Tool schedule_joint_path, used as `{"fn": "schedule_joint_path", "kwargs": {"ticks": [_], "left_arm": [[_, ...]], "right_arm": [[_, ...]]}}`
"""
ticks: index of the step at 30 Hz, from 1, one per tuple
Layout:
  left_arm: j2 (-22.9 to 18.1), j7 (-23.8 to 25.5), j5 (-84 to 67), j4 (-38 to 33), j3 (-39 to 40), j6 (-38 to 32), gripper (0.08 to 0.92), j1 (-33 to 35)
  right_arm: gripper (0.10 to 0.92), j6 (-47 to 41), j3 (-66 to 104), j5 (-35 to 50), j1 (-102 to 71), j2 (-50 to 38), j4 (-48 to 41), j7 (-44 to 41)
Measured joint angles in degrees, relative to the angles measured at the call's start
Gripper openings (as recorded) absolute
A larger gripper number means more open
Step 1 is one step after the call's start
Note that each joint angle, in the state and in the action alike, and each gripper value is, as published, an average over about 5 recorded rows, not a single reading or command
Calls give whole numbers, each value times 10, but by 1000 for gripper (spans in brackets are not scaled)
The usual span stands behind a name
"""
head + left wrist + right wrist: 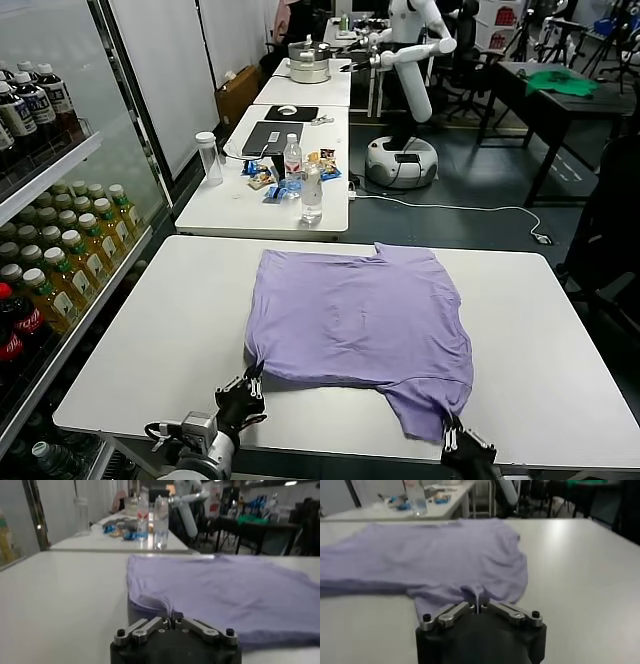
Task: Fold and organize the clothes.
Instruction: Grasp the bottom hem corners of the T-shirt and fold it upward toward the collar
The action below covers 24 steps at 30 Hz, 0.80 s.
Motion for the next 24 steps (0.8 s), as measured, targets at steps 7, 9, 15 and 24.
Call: {"fn": "schedule_joint_path", "kwargs": {"ticks": [7, 9, 15, 24], "left_arm": [[13, 11, -21, 1, -4, -17, 112, -25], [17, 12, -26, 7, -2, -22, 112, -35], [27, 10, -32, 38, 11, -35, 112, -74], [40, 8, -27, 104, 34, -45, 112, -140]], "right_arm": [[124, 4, 14, 27, 55, -32, -10, 4], [124, 3, 14, 35, 73, -42, -20, 3], [124, -1, 11, 45, 132, -68, -57, -1], [124, -9, -6, 39, 217, -82, -124, -11]]}}
